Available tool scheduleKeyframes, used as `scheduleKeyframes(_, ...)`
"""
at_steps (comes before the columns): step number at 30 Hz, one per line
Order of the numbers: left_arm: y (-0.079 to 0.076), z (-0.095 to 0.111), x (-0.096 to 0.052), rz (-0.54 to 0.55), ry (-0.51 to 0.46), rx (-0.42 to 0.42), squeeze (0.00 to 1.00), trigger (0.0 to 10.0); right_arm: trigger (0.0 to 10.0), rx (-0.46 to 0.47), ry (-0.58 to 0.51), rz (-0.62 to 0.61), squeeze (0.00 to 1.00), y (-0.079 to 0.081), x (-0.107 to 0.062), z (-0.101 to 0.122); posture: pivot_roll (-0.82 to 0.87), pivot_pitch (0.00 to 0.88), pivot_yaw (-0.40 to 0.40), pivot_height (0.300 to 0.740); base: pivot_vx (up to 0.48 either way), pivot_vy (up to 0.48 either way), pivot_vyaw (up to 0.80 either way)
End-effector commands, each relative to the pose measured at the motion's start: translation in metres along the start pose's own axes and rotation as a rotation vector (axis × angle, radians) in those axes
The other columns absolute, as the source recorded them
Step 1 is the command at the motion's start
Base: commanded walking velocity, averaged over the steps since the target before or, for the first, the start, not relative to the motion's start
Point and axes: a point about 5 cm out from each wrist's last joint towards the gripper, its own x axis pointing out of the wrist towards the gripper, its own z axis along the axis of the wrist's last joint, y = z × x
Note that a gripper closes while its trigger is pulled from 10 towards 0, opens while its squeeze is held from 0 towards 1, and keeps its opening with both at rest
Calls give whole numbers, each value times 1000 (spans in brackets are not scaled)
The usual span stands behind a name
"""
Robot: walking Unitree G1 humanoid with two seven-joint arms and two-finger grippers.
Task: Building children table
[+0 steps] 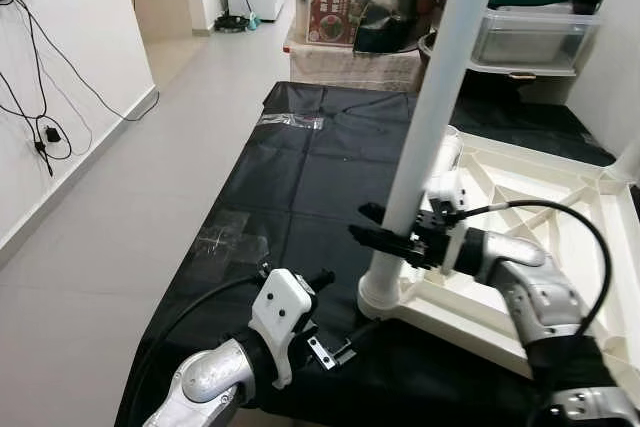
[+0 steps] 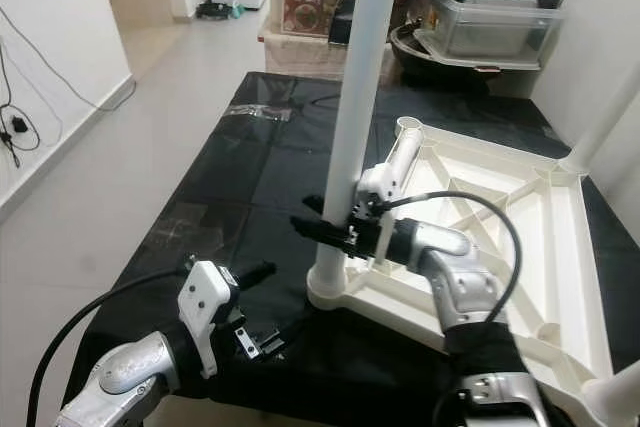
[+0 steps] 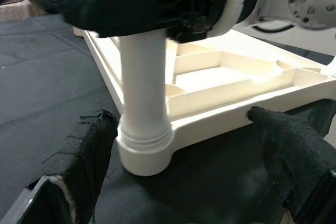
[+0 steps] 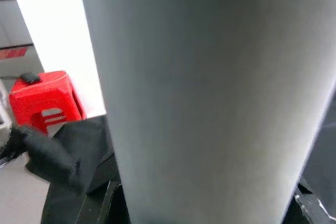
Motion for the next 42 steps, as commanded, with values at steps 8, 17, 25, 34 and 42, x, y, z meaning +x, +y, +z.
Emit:
scheduleKeyframes(8, -2, 3, -2, -19, 5, 0, 0, 10000, 0, 68, -67, -962, 0, -24, -20, -13, 209, 0, -46, 740, 0, 0, 0)
scheduleKeyframes(17, -2, 1, -2, -21, 10, -11, 0, 10000, 0, 151, -88, -1678, 0, 12, -59, -25, 211, 0, -47, 740, 0, 0, 0)
scheduleKeyframes(25, -2, 1, -2, -20, 12, -15, 0, 10000, 10000, 139, -189, -1555, 1000, 14, -26, -21, 210, 0, -49, 740, 0, 0, 0)
scheduleKeyframes(34, -3, 1, -1, -24, 13, -21, 0, 10000, 10000, 212, -296, -705, 0, -4, -33, 0, 207, 0, -49, 740, 0, 0, 0)
scheduleKeyframes(42, -4, 2, 0, -30, 10, -20, 0, 10000, 10000, 169, -100, -186, 0, 1, -47, 3, 219, 0, -59, 740, 0, 0, 0)
